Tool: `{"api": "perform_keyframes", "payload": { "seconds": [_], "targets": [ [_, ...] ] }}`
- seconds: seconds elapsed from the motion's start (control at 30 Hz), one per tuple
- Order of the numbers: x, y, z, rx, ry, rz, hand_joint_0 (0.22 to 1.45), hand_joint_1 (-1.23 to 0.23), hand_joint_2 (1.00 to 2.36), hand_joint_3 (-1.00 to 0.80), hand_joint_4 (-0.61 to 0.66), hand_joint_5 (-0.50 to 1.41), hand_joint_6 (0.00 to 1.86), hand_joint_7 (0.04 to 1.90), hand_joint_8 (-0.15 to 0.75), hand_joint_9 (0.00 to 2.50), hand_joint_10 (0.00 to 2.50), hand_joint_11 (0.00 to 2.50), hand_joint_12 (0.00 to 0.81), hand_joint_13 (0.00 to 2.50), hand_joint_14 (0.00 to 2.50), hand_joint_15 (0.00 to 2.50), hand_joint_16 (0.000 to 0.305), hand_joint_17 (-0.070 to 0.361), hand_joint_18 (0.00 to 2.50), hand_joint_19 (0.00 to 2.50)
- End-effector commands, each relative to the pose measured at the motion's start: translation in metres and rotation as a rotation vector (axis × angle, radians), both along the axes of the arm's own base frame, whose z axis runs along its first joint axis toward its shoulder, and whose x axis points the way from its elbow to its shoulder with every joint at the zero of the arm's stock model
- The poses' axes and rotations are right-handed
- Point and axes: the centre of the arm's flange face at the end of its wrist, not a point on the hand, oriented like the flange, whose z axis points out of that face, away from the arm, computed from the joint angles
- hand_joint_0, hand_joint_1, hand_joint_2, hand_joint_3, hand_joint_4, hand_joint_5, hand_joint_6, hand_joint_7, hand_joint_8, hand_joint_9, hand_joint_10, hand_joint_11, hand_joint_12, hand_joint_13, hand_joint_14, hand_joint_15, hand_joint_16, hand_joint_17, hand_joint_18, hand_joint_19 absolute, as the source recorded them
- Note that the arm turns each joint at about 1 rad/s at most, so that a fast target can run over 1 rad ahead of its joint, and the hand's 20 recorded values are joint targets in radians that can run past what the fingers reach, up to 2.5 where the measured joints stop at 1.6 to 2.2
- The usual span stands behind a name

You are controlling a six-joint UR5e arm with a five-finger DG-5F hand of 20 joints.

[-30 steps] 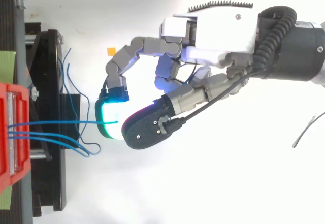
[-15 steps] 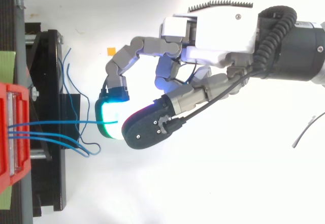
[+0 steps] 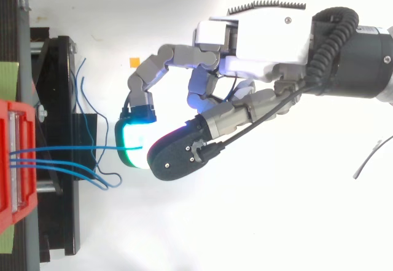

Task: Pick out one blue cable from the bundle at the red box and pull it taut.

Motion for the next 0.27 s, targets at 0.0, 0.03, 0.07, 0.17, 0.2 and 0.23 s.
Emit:
{"api": "perform_keyframes", "payload": {
  "seconds": [0.0,0.03,0.07,0.17,0.2,0.23],
  "targets": [
    [0.0002,0.0001,0.0001,0.001,-0.001,0.0,0.69,-0.72,1.02,-0.19,-0.13,-0.19,0.93,0.95,0.263,1.42,1.2,1.63,0.314,1.24,1.76,1.39,0.042,0.096,1.25,1.29],
    [0.0,0.0001,-0.0001,0.0,0.0,0.0,0.69,-0.73,1.02,-0.19,-0.13,-0.19,0.93,0.94,0.263,1.42,1.2,1.63,0.314,1.24,1.75,1.39,0.043,0.096,1.25,1.29],
    [0.0,0.0001,-0.0001,0.0,0.0,0.0,0.69,-0.73,1.02,-0.19,-0.13,-0.19,0.93,0.94,0.272,1.42,1.2,1.63,0.31,1.24,1.74,1.4,0.043,0.096,1.25,1.3],
    [0.0,0.0001,-0.0001,0.0,0.0,0.0,0.69,-0.73,1.02,-0.19,-0.13,-0.19,0.93,0.95,0.263,1.42,1.18,1.65,0.32,1.25,1.72,1.39,0.043,0.096,1.25,1.28],
    [0.0,0.0001,-0.0001,0.0,0.0,0.0,0.69,-0.73,1.02,-0.19,-0.13,-0.19,0.93,0.95,0.262,1.42,1.18,1.63,0.32,1.26,1.71,1.4,0.043,0.096,1.25,1.29],
    [0.0,0.0001,-0.0001,0.0,0.0,0.0,0.69,-0.73,1.02,-0.19,-0.13,-0.19,0.92,0.95,0.261,1.42,1.18,1.63,0.313,1.26,1.7,1.41,0.042,0.096,1.25,1.28]
  ]
}}
